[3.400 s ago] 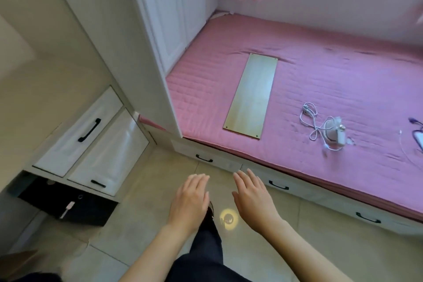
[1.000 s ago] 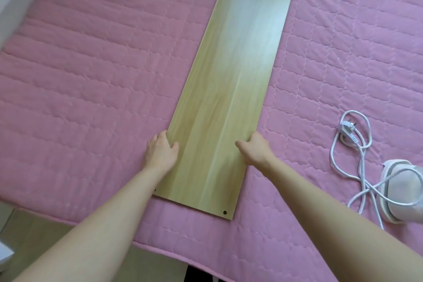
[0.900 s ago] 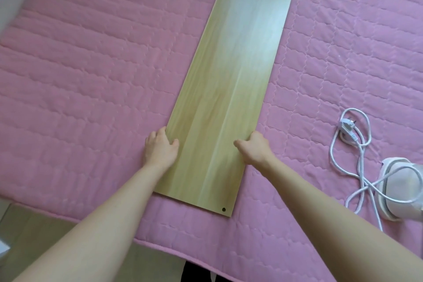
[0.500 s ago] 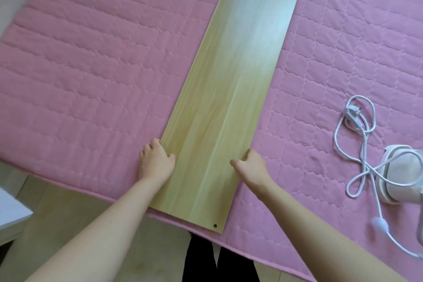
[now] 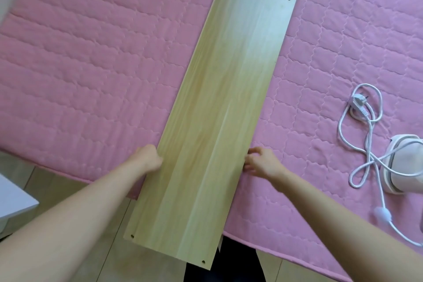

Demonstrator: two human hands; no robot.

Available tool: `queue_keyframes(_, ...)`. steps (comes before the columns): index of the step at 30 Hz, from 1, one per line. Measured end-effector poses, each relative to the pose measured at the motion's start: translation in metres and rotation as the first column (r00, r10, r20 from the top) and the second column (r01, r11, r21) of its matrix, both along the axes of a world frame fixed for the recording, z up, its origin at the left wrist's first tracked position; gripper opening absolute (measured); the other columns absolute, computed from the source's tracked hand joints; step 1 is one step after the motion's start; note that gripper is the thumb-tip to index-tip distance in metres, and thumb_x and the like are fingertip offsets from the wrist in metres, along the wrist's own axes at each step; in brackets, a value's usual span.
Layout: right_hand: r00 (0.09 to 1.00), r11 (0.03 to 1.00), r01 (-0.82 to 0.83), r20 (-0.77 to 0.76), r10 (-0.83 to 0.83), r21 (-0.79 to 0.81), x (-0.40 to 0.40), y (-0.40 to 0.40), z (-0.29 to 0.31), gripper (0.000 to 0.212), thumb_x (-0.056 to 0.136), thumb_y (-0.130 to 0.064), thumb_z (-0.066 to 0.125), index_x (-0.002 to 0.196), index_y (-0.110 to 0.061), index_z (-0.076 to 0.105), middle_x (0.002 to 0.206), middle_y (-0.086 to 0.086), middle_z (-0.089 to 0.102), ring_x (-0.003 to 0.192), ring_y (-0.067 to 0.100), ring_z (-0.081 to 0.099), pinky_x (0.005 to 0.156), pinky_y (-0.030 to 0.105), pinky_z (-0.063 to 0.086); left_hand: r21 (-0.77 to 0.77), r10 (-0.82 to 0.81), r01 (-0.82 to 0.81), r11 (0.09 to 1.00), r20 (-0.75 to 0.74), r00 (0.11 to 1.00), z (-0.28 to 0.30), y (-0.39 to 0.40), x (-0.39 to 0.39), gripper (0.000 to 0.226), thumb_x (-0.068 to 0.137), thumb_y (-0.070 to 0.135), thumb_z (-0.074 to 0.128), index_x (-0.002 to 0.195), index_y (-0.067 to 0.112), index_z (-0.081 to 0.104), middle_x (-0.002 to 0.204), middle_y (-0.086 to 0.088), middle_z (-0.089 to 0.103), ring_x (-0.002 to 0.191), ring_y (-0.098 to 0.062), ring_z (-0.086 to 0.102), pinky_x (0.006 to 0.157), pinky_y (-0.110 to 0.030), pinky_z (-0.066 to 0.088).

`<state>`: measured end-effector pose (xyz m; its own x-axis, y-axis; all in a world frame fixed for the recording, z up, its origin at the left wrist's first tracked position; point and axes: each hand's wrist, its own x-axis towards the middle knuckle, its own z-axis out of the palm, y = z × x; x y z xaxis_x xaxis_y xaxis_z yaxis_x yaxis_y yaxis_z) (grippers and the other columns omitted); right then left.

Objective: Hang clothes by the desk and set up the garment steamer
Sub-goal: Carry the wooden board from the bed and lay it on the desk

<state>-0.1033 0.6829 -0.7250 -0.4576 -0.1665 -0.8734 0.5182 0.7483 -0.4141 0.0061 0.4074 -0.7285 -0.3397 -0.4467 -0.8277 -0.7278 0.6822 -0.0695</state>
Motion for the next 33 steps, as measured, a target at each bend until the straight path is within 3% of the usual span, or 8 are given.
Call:
queue_keyframes(6,0.985,0.994,0.107,-0.136,-0.108,-0.020,-0.086,-0.017,0.003,0.027,0.085,-0.002,0.044,0.107,-0.005,0.060,0.082,0.014,0.067,0.069,0.024,0.062,0.065,0.032,0.049,0.013,0.102,-0.101,0.995,-0.214,0.971,-0.001,-0.008,-0.078,0.033,0.089,0.021,0.051,0.113,0.000,0.056,0.115,-0.023,0.063,0.105,-0.037,0.060,0.082,-0.037,0.048)
queue_keyframes(9,0.990,0.996,0.093,-0.110,-0.093,-0.010,-0.102,-0.024,0.006,0.026,0.083,-0.003,0.044,0.099,0.004,0.063,0.081,0.014,0.067,0.069,0.026,0.065,0.072,0.037,0.057,0.135,0.256,-0.222,0.966,-0.347,0.902,-0.003,-0.015,-0.104,0.032,0.082,0.022,0.055,0.110,0.006,0.056,0.113,-0.020,0.062,0.104,-0.036,0.060,0.085,-0.043,0.053)
queue_keyframes(14,0.988,0.995,0.090,-0.126,-0.085,0.041,-0.101,-0.026,0.005,0.018,0.075,-0.004,0.052,0.082,0.001,0.067,0.082,0.016,0.071,0.082,0.028,0.072,0.067,0.036,0.060,0.357,0.478,-0.350,0.866,-0.386,0.789,-0.014,-0.026,-0.113,0.044,0.064,0.029,0.057,0.106,0.019,0.058,0.106,-0.008,0.066,0.098,-0.028,0.064,0.086,-0.048,0.055)
queue_keyframes(18,0.983,0.989,0.142,-0.126,-0.135,0.051,-0.083,-0.031,0.007,0.016,0.067,-0.006,0.052,0.073,-0.002,0.066,0.070,0.013,0.066,0.078,0.032,0.071,0.064,0.040,0.061,0.290,0.407,-0.310,0.906,-0.392,0.825,-0.017,-0.021,-0.104,0.047,0.080,0.024,0.067,0.120,0.014,0.046,0.115,-0.008,0.061,0.106,-0.027,0.059,0.095,-0.042,0.048)
queue_keyframes(22,0.994,0.998,0.042,-0.102,-0.037,0.050,-0.039,-0.039,0.008,0.022,0.057,-0.015,0.053,0.065,0.003,0.063,0.063,0.017,0.067,0.069,0.033,0.069,0.068,0.053,0.058,0.184,0.347,-0.299,0.936,-0.347,0.871,-0.022,-0.029,-0.076,0.059,0.082,0.039,0.069,0.125,0.009,0.042,0.125,-0.013,0.057,0.114,-0.030,0.055,0.097,-0.041,0.044)
queue_keyframes(26,0.999,0.999,-0.011,-0.046,0.014,0.051,0.011,-0.044,0.002,0.024,0.053,-0.016,0.048,0.061,0.002,0.063,0.062,0.018,0.069,0.074,0.034,0.068,0.069,0.050,0.058,0.114,0.322,-0.302,0.946,-0.290,0.901,-0.024,-0.039,-0.028,0.076,0.072,0.051,0.074,0.127,0.011,0.040,0.130,-0.017,0.052,0.119,-0.033,0.051,0.100,-0.045,0.042)
queue_keyframes(30,0.993,0.996,-0.084,0.084,0.082,0.023,0.048,-0.049,0.003,0.017,0.063,-0.008,0.047,0.069,-0.001,0.062,0.084,0.024,0.072,0.070,0.029,0.072,0.066,0.036,0.057,0.118,0.384,-0.366,0.923,-0.282,0.879,-0.010,-0.042,0.012,0.066,0.069,0.040,0.082,0.116,0.011,0.045,0.119,-0.013,0.057,0.109,-0.031,0.055,0.095,-0.042,0.044)
queue_keyframes(33,0.957,0.961,-0.275,0.101,0.272,0.023,0.061,-0.051,0.006,0.012,0.070,-0.007,0.052,0.069,-0.004,0.063,0.070,0.009,0.068,0.066,0.022,0.068,0.060,0.031,0.053,0.139,0.474,-0.453,0.880,-0.298,0.829,0.000,-0.041,0.030,0.062,0.066,0.032,0.086,0.110,0.013,0.046,0.108,-0.009,0.055,0.102,-0.028,0.056,0.090,-0.039,0.045)
